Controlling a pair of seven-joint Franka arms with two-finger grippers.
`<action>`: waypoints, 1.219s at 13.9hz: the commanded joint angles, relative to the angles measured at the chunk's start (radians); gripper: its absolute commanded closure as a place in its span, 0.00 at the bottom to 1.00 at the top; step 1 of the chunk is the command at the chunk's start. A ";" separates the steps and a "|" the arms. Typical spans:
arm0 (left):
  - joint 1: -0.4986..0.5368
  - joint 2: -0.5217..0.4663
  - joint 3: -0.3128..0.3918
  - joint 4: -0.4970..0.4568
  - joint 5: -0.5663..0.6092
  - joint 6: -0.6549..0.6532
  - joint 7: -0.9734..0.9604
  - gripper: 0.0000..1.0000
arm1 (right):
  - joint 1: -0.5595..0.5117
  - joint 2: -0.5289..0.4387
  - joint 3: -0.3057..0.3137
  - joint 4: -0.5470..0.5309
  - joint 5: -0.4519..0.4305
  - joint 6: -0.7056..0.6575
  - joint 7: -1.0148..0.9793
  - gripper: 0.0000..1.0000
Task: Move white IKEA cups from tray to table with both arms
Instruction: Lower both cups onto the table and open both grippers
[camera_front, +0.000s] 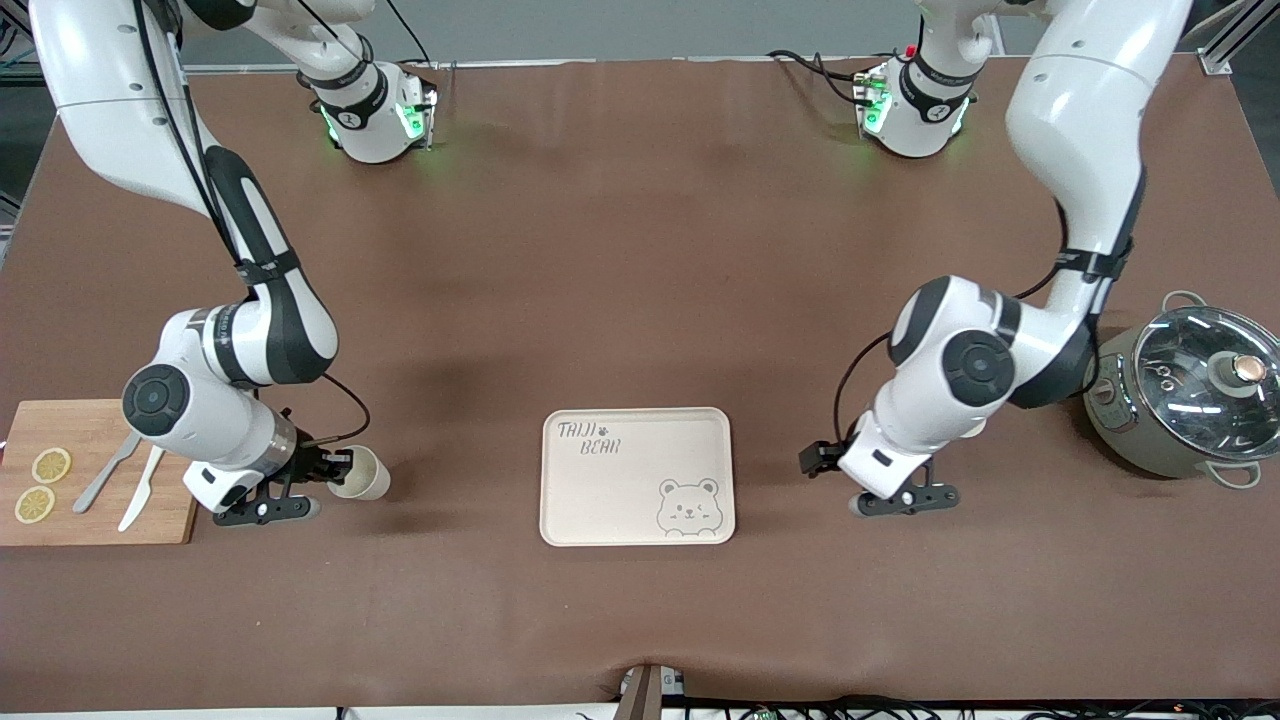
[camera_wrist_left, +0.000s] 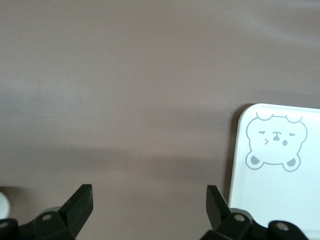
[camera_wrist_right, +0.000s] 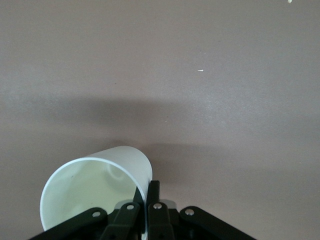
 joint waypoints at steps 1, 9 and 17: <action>-0.028 0.061 0.013 0.093 0.028 -0.016 -0.055 0.00 | -0.008 0.007 0.013 -0.003 -0.002 0.013 -0.008 1.00; 0.064 -0.111 0.096 0.215 0.004 -0.335 0.257 0.00 | -0.008 0.011 0.013 -0.003 -0.002 0.021 -0.005 0.32; 0.235 -0.265 0.091 0.199 -0.164 -0.508 0.567 0.00 | -0.016 -0.067 0.015 0.134 0.000 -0.257 -0.006 0.00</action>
